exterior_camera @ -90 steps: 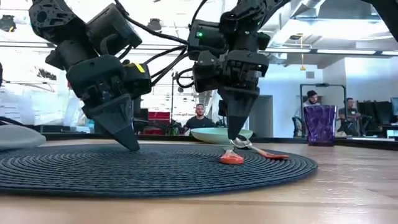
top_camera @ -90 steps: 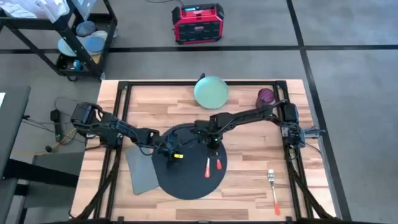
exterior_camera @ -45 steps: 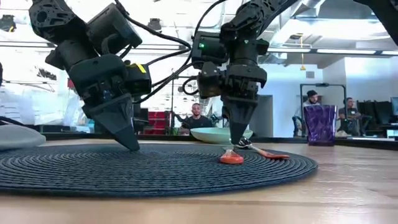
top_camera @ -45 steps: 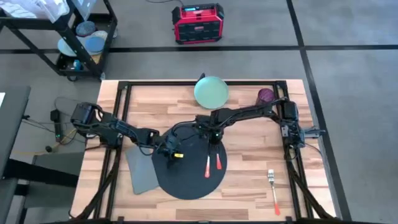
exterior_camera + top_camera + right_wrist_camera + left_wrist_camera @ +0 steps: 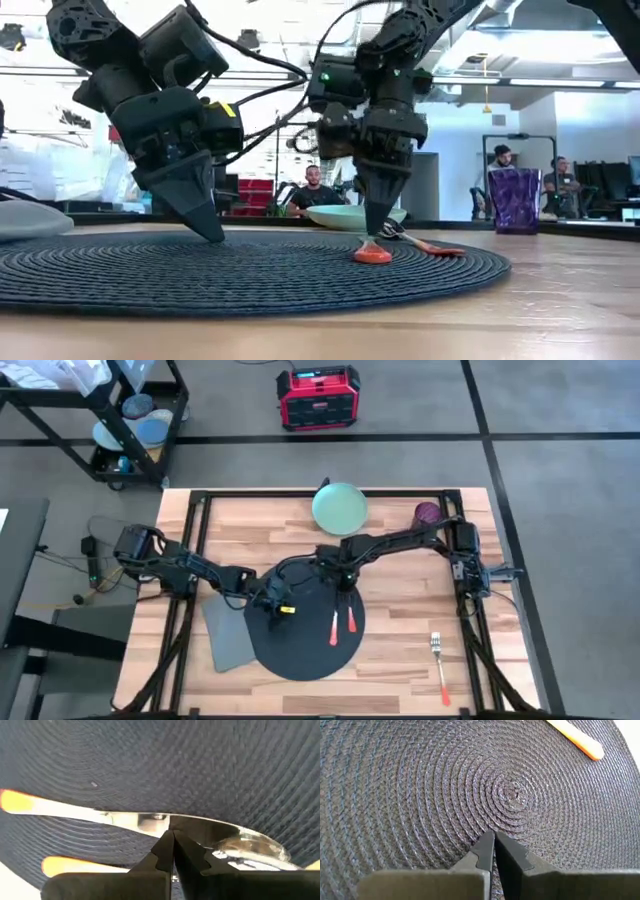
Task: Set table place
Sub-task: Adjust the orange table knife on the dark gray placemat, then adjust the dark gray placemat on the table
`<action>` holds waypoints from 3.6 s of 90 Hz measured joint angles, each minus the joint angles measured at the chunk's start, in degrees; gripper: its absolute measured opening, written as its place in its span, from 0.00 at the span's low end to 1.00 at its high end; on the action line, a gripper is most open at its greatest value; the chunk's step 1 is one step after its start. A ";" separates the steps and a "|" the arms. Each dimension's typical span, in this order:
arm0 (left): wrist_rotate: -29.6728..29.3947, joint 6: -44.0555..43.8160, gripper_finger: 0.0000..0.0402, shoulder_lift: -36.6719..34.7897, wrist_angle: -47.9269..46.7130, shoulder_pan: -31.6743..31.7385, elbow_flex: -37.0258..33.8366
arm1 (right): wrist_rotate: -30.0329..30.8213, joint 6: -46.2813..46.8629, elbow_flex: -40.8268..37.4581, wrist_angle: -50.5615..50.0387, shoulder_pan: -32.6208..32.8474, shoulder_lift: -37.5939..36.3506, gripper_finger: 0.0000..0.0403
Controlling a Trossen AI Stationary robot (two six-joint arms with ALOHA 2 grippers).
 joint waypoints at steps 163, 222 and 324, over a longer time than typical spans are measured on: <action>9.09 9.45 0.00 -2.13 -19.42 13.19 10.92 | -5.66 -15.87 23.57 -23.34 -22.44 -2.78 0.00; -0.85 24.40 0.00 -3.80 -57.30 12.59 18.88 | -8.61 -25.80 19.44 -31.59 -30.59 -2.82 0.02; -3.38 13.79 0.00 4.59 -32.33 8.29 23.70 | 0.49 -24.72 17.74 -32.06 -41.97 -28.24 0.00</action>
